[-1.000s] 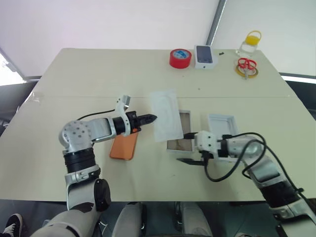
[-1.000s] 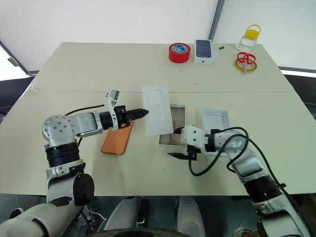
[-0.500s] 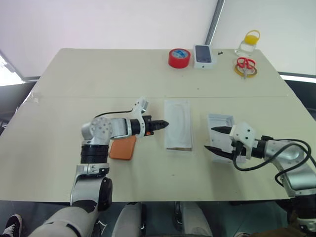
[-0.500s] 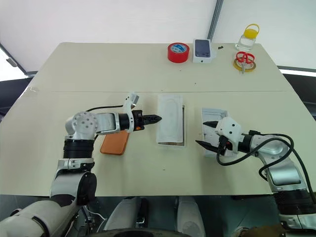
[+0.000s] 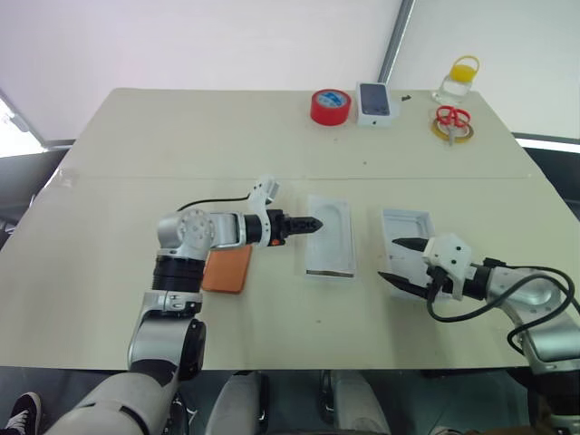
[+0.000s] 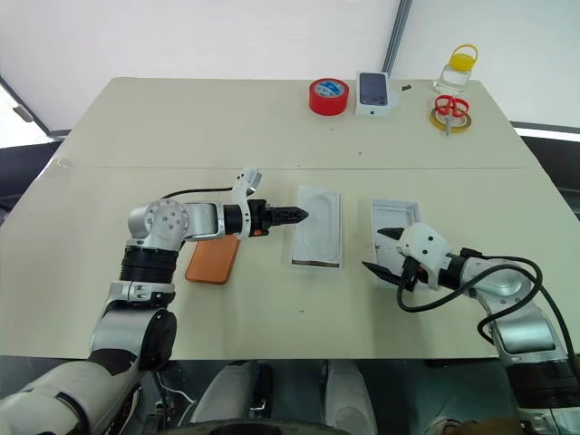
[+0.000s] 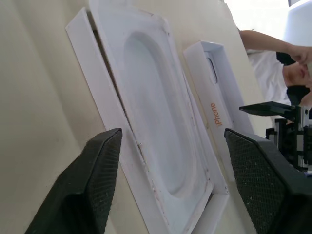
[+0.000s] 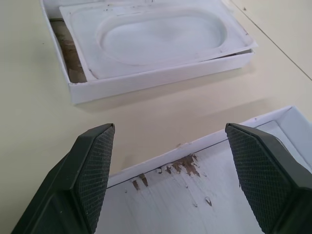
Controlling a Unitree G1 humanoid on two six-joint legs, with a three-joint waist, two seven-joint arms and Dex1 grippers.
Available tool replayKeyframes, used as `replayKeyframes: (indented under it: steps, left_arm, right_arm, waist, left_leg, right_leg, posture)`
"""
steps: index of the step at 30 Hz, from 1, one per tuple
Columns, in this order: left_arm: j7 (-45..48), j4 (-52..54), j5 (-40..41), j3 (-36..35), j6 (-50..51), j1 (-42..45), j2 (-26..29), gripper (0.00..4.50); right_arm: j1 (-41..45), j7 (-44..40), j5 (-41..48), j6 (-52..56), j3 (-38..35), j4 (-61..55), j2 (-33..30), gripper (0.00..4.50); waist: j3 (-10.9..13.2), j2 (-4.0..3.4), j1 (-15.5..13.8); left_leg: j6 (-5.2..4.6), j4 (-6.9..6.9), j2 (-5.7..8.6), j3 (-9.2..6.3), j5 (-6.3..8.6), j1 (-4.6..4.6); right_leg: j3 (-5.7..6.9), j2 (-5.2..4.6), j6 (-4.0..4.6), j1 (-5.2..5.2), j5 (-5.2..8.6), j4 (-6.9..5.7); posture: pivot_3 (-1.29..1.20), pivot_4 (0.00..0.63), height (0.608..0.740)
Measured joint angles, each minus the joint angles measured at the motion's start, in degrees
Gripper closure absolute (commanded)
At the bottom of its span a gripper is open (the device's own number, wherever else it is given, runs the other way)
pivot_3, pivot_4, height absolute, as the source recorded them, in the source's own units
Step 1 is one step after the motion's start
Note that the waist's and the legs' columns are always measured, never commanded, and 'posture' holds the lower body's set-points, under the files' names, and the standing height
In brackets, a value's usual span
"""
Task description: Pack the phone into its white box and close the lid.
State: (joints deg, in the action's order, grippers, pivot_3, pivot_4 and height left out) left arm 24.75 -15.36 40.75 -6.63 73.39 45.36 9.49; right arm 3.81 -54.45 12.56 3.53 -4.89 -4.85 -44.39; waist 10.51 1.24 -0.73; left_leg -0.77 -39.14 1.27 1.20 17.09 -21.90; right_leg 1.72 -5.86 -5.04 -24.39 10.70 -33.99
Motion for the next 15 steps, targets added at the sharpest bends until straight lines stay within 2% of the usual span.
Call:
replayKeyframes:
  steps: [4,7,11,12,13,15]
  left_arm:
    - [0.0,3.5,1.3,-1.9,1.4,-0.1,0.1,1.09]
    - [1.0,9.2,1.1,-1.2,-0.4,-2.1,1.8,1.02]
    - [4.5,14.6,-2.0,0.8,-10.0,-7.0,6.0,1.02]
    - [5.9,15.8,-3.8,1.8,-14.0,-8.2,7.7,1.02]
    - [7.6,16.7,-6.6,3.4,-19.3,-9.5,9.9,1.02]
    - [10.8,17.5,-14.0,6.5,-33.4,-14.2,14.9,1.02]
  right_arm:
    - [3.2,1.1,1.2,2.1,0.1,-0.7,2.3,0.69]
    - [7.0,1.7,2.2,3.9,1.2,-0.7,4.9,1.56]
    - [11.4,3.6,0.0,3.9,4.4,0.4,7.4,3.56]
    - [12.8,4.4,-1.6,3.4,6.1,1.4,8.0,4.13]
    - [13.9,5.2,-3.4,2.6,7.5,2.4,8.8,4.49]
    - [16.9,6.7,-7.0,0.6,10.8,5.0,11.0,4.49]
  waist:
    - [0.0,0.00,0.2]
    - [0.0,-0.01,0.4]
    - [0.0,-0.04,0.2]
    - [0.0,-0.04,0.1]
    - [0.0,-0.05,0.2]
    - [0.0,-0.13,0.4]
  left_leg:
    - [0.00,0.00,-0.04,0.00,0.00,-0.02]
    - [0.00,0.02,-0.06,0.01,0.00,-0.02]
    - [0.02,0.02,-0.06,0.01,-0.01,-0.07]
    - [0.03,0.01,-0.06,0.02,-0.01,-0.10]
    - [0.04,0.02,-0.05,0.03,-0.02,-0.10]
    - [0.04,0.10,-0.06,0.09,-0.01,-0.09]
  right_leg:
    - [0.00,0.02,-0.02,-0.05,-0.01,-0.01]
    - [0.00,0.03,-0.04,-0.08,-0.03,-0.02]
    - [-0.01,0.02,0.10,-0.14,0.04,-0.03]
    - [-0.01,0.02,0.12,-0.17,0.03,-0.02]
    - [-0.01,0.01,0.13,-0.19,0.04,-0.02]
    - [-0.05,0.00,0.17,-0.22,0.04,0.00]
  posture:
    - [0.00,0.150,0.740]
    - [0.00,0.150,0.740]
    - [0.00,0.150,0.740]
    - [0.00,0.150,0.740]
    - [0.00,0.150,0.740]
    - [0.00,0.150,0.740]
